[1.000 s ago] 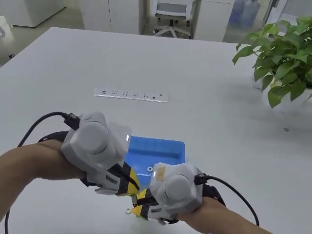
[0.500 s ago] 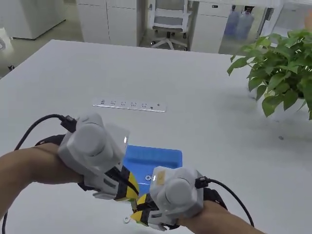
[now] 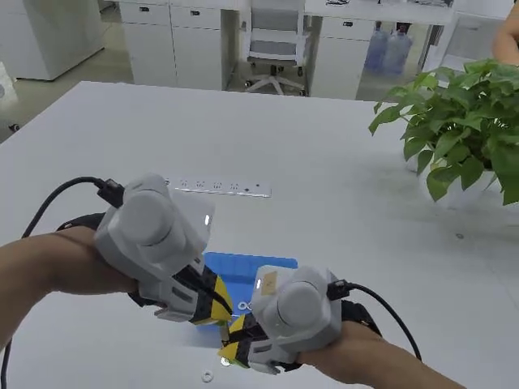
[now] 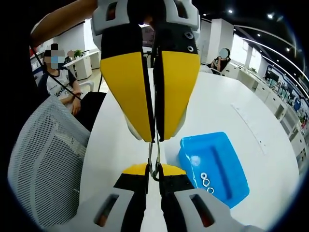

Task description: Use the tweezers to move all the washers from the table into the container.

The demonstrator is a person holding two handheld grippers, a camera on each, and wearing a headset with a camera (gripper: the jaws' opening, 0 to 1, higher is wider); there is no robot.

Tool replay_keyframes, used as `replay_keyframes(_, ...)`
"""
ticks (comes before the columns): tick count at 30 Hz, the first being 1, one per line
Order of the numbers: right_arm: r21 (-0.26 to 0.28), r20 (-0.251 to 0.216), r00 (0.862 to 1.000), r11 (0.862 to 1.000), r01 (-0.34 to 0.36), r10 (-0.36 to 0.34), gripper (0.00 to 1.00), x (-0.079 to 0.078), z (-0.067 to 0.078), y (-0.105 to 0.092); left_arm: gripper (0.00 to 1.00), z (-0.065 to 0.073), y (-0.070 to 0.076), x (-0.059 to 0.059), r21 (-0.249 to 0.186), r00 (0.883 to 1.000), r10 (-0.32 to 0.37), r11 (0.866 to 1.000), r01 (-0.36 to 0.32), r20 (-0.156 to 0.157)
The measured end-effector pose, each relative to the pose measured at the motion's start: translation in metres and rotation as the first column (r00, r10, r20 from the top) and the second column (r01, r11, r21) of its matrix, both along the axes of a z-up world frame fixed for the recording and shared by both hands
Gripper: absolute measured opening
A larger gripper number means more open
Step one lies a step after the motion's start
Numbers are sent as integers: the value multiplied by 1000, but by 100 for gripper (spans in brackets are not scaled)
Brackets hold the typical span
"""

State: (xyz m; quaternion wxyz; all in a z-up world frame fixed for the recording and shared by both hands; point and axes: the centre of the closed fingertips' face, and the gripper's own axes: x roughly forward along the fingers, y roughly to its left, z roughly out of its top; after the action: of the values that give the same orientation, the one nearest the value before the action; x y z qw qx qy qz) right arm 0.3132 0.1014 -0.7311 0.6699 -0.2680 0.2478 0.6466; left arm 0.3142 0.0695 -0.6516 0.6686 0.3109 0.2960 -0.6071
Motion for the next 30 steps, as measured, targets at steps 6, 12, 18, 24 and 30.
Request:
replay_keyframes(6,-3,15,1000,1000,-2,2,10,11,6,-2,5,6,-3,9,0,1000,-8,1000,8,10)
replay_keyframes(12,7,25,1000,1000,7,-8,10,25,13,-3,5,13,-5,22,-7,1000,-9,1000,9,24)
replay_keyframes(18,16,30,999,1000,18,-19,10,39,16,-1,5,16,-4,35,-3,999,-9,1000,9,36)
replay_keyframes(24,20,30,999,1000,23,-23,10,53,14,2,5,14,-1,47,4,999,-9,1000,9,38)
replay_keyframes(30,18,23,999,1000,23,-23,10,63,7,5,5,8,1,57,10,999,-6,1000,5,36)
